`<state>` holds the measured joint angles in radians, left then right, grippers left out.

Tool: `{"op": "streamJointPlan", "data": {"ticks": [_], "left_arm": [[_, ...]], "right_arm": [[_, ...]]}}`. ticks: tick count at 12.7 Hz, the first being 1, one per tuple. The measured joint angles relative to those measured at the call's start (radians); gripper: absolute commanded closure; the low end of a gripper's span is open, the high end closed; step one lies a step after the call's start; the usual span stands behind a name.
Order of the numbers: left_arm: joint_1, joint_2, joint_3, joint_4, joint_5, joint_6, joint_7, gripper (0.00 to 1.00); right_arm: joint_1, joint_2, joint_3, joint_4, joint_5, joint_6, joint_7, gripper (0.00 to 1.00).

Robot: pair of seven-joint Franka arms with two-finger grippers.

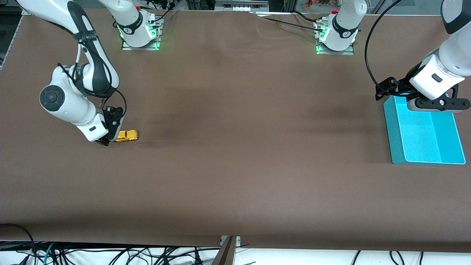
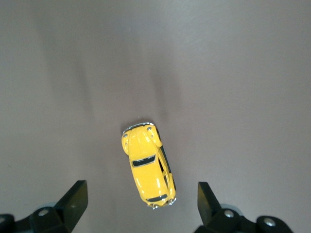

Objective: Wind and store yellow beetle car
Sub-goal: 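Lower the right gripper and close it on the yellow car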

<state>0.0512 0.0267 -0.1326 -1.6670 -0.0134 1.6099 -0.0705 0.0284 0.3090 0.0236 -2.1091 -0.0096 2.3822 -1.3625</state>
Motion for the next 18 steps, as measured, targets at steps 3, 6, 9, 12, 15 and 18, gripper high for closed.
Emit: {"op": "streamJointPlan", "data": {"ticks": [3,6,9,12,15,18], "left_arm": [[0.0,0.0,0.0,0.0,0.0,0.0,0.0,0.0],[0.0,0.0,0.0,0.0,0.0,0.0,0.0,0.0],[0.0,0.0,0.0,0.0,0.0,0.0,0.0,0.0],[0.0,0.0,0.0,0.0,0.0,0.0,-0.001,0.0],[0.0,0.0,0.0,0.0,0.0,0.0,-0.001,0.0],[0.0,0.001,0.0,0.0,0.0,0.0,-0.002,0.0]], "right_arm": [[-0.015,0.044,0.0,-0.01,0.0,0.079,-0.086,0.0],[-0.015,0.062,0.0,-0.014,0.0,0.118,-0.144,0.0],[-0.015,0.074,0.0,-0.043,0.0,0.175,-0.167,0.0],[-0.022,0.089,0.0,-0.077,0.0,0.223,-0.168,0.01],[-0.027,0.09,0.0,-0.091,0.0,0.238,-0.174,0.17],[-0.029,0.09,0.0,-0.092,0.0,0.239,-0.174,0.44]]}}
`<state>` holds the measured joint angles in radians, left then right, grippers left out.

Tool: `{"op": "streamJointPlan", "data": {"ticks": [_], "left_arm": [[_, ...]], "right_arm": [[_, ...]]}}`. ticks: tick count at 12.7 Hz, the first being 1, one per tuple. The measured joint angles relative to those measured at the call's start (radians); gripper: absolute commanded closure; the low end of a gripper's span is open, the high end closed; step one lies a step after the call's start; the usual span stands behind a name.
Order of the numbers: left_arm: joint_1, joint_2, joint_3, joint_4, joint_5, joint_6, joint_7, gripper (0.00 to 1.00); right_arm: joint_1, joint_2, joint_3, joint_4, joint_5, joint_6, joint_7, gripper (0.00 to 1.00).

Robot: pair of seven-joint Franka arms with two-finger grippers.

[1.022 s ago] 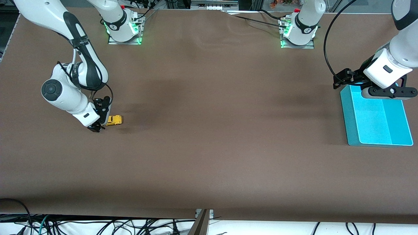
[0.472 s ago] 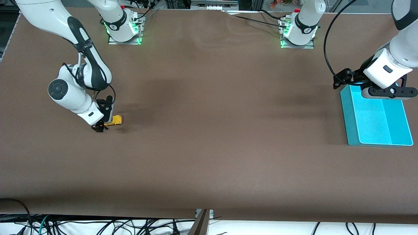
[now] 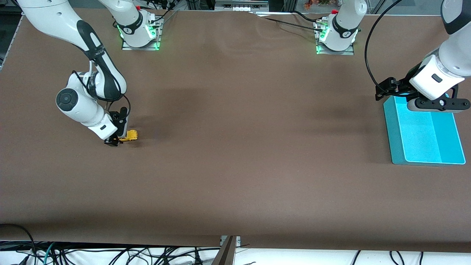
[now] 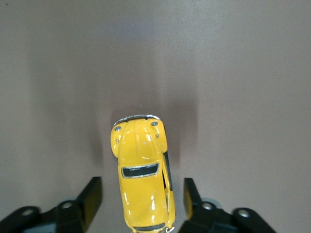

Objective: Wind and store yellow beetle car

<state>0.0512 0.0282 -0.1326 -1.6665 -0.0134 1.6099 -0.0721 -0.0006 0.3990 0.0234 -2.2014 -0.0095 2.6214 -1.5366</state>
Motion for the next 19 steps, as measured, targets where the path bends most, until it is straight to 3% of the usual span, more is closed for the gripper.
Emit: {"op": "streamJointPlan", "data": {"ticks": [2,4,6,19], "left_arm": [[0.0,0.001,0.0,0.0,0.0,0.0,0.0,0.0],[0.0,0.002,0.0,0.001,0.0,0.0,-0.001,0.0],[0.0,0.002,0.0,0.001,0.0,0.0,-0.001,0.0],[0.0,0.004,0.0,0.003,0.0,0.0,-0.001,0.0]], "right_arm": [[-0.002,0.0,0.0,-0.001,0.0,0.001,0.0,0.53],[-0.002,0.0,0.0,-0.001,0.0,0.002,0.0,0.72],[-0.002,-0.004,0.0,-0.001,0.0,0.004,-0.001,0.8],[-0.023,0.006,0.023,0.003,0.0,0.031,-0.035,0.8]]}}
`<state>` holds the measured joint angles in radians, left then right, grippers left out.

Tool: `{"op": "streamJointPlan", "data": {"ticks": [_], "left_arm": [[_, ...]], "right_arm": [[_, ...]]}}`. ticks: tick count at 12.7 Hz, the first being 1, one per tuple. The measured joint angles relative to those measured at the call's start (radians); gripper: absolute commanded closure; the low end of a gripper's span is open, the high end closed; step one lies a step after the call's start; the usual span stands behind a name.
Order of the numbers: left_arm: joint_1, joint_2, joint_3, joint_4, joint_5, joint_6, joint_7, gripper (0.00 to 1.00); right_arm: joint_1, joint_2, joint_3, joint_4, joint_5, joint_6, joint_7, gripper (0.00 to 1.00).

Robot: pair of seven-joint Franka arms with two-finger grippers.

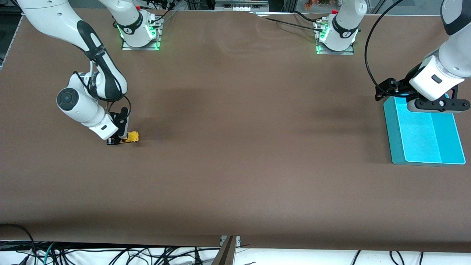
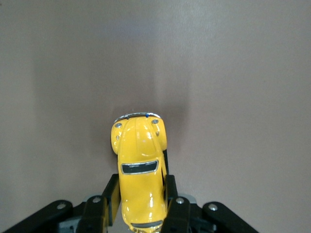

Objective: Wind and store yellow beetle car

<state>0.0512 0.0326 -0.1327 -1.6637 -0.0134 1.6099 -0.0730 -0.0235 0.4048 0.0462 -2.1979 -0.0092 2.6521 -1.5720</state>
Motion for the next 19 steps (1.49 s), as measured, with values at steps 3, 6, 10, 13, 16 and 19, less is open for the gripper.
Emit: {"op": "streamJointPlan", "data": {"ticks": [3,6,10,13,16,19], "left_arm": [[0.0,0.001,0.0,0.0,0.0,0.0,0.0,0.0],[0.0,0.002,0.0,0.0,0.0,0.0,0.0,0.0],[0.0,0.004,0.0,0.0,0.0,0.0,0.0,0.0],[0.0,0.004,0.0,0.0,0.0,0.0,0.0,0.0],[0.0,0.005,0.0,0.0,0.0,0.0,0.0,0.0],[0.0,0.005,0.0,0.0,0.0,0.0,0.0,0.0]], "right_arm": [[-0.03,0.001,0.0,0.0,0.001,0.008,-0.043,0.79],[-0.093,0.005,-0.001,0.002,0.002,0.022,-0.109,0.79],[-0.191,0.017,-0.002,0.017,0.003,0.036,-0.173,0.79],[-0.232,0.03,-0.008,0.038,0.005,0.033,-0.218,0.77],[-0.233,0.031,-0.008,0.04,0.005,0.03,-0.223,0.75],[-0.233,0.032,-0.007,0.041,0.005,0.028,-0.24,0.7]]}}
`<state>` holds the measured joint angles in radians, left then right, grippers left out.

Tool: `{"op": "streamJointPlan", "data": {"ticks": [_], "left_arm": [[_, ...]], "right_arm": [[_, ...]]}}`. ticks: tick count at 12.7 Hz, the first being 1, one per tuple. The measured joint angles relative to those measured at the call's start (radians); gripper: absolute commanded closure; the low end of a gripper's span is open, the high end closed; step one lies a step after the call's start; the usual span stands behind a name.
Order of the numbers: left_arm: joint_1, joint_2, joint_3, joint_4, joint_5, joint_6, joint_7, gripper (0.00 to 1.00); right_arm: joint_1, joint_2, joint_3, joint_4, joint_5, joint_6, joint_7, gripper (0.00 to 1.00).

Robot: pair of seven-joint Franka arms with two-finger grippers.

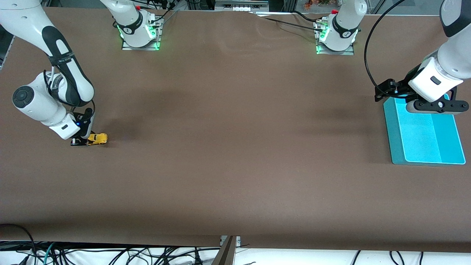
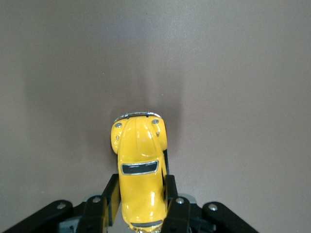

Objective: Wind and store yellow beetle car

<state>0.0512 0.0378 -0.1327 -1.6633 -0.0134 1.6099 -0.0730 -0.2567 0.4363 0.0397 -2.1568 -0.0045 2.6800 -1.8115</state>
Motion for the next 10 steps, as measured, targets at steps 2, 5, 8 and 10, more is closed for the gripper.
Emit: {"op": "streamJointPlan", "data": {"ticks": [2,5,8,10], "left_arm": [[0.0,0.0,0.0,0.0,0.0,0.0,0.0,0.0],[0.0,0.001,0.0,0.0,0.0,0.0,0.0,0.0],[0.0,0.001,0.0,0.0,0.0,0.0,0.0,0.0],[0.0,0.001,0.0,0.0,0.0,0.0,0.0,0.0]], "right_arm": [[0.0,0.0,0.006,0.001,-0.001,-0.004,-0.007,0.54],[0.0,0.007,0.024,0.012,-0.001,-0.03,-0.011,0.19],[0.001,0.041,0.042,0.054,-0.001,-0.087,-0.01,0.0],[0.001,0.052,0.054,0.105,-0.001,-0.147,0.006,0.01]]}}
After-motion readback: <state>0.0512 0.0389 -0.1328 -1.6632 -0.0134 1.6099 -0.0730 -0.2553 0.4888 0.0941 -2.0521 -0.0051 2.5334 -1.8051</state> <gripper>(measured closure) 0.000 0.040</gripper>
